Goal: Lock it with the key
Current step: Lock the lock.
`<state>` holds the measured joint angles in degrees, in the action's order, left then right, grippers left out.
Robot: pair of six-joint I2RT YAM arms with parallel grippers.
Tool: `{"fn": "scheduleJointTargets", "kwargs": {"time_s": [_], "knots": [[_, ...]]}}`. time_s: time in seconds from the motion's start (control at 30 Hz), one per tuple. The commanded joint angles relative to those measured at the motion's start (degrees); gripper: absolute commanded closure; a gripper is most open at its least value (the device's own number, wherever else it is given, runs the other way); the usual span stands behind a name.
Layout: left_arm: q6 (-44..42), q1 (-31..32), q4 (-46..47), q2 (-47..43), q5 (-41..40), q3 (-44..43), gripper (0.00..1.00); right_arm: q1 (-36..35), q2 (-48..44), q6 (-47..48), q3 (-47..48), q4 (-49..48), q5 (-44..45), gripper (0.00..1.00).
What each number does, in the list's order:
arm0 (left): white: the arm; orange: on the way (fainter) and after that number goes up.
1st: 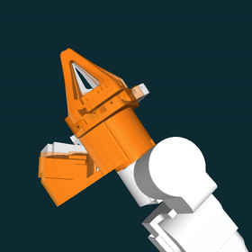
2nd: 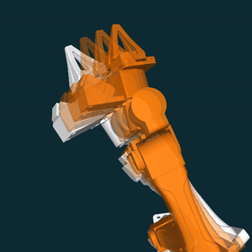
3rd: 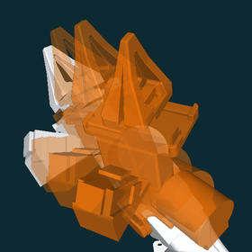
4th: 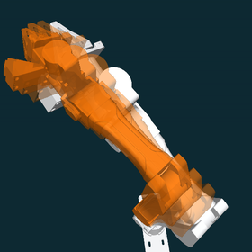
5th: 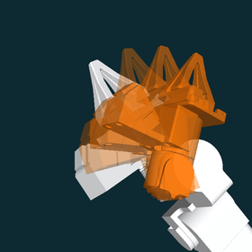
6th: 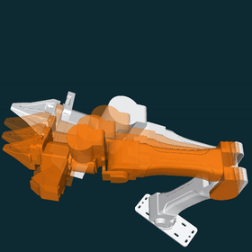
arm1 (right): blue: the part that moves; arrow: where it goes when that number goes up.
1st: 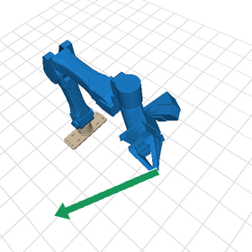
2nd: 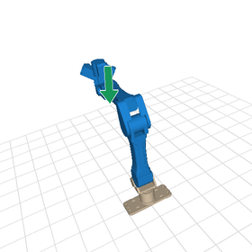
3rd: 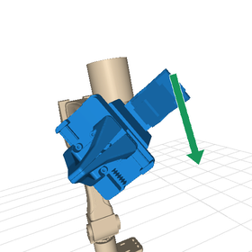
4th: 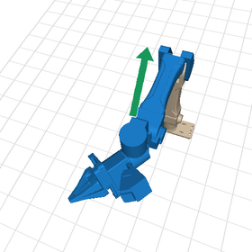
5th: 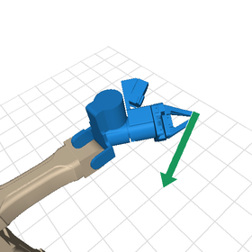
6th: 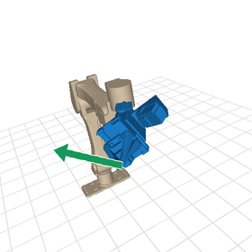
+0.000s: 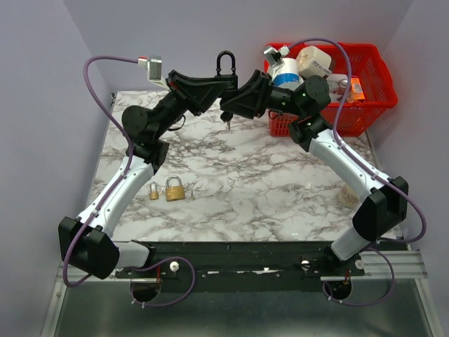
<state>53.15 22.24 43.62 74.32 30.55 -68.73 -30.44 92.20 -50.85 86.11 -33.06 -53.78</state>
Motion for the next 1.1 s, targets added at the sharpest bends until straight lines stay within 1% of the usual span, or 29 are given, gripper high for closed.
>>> {"fn": "scheduleJointTargets", "kwargs": {"time_s": [0.0,0.07,0.1,0.17,0.3,0.37,0.47,0.67,0.77,0.83,0.87,0.9,0.97,1.0,1.07], "knots": [[-1.0,-0.1,5.9,-1.3,-2.6,-0.7,1.0,-0.4,-0.3,1.3,2.0,-3.4,1.3,0.42],[-0.9,-0.4,6.0,-1.5,-1.3,-0.3,1.0,-0.3,-1.4,4.3,1.9,-1.9,0.3,0.32],[-0.8,-0.5,6.0,-1.6,-0.9,-0.2,1.0,-0.3,-2.2,5.8,1.5,0.2,0.0,0.3],[-0.6,-0.6,6.6,-1.9,1.1,0.3,1.0,-0.3,-3.9,10.0,0.2,1.9,-1.4,0.3],[0.3,-0.7,8.3,-2.1,4.9,0.5,1.0,-0.3,-5.3,14.5,-0.4,6.4,-2.9,0.33],[0.7,-0.7,8.3,-2.3,5.5,1.0,1.0,-0.3,-5.3,16.4,0.5,7.7,-3.3,0.33],[1.0,-0.5,8.6,-2.3,5.7,1.1,1.0,-0.3,-4.7,17.4,1.3,9.5,-3.2,0.33],[1.5,-0.4,9.1,-2.6,6.9,1.4,1.0,-0.3,-3.1,16.3,3.4,9.3,-3.2,0.32],[1.7,-0.4,9.4,-3.0,7.9,1.8,1.0,-0.2,-2.6,16.4,4.2,9.9,-3.3,0.36],[1.7,-0.4,9.2,-3.1,8.0,2.2,1.0,-0.3,-2.6,17.2,4.7,10.7,-3.5,0.36],[1.7,-0.4,9.1,-3.1,8.2,2.5,1.0,-0.3,-2.4,17.3,4.8,11.0,-3.6,0.38],[1.6,-0.4,9.3,-3.2,8.2,2.5,1.0,-0.3,-2.3,17.4,4.8,11.3,-4.0,0.43],[1.7,-0.4,9.5,-3.3,8.3,2.5,1.0,-0.3,-2.3,17.7,4.5,11.6,-4.2,0.48],[1.8,-0.3,9.6,-3.3,8.5,2.5,1.0,-0.4,-2.2,18.2,4.5,12.0,-4.6,0.58],[1.6,-0.3,9.5,-3.2,8.2,2.5,1.0,-0.4,-2.0,18.5,4.7,12.6,-4.9,0.62]]}}
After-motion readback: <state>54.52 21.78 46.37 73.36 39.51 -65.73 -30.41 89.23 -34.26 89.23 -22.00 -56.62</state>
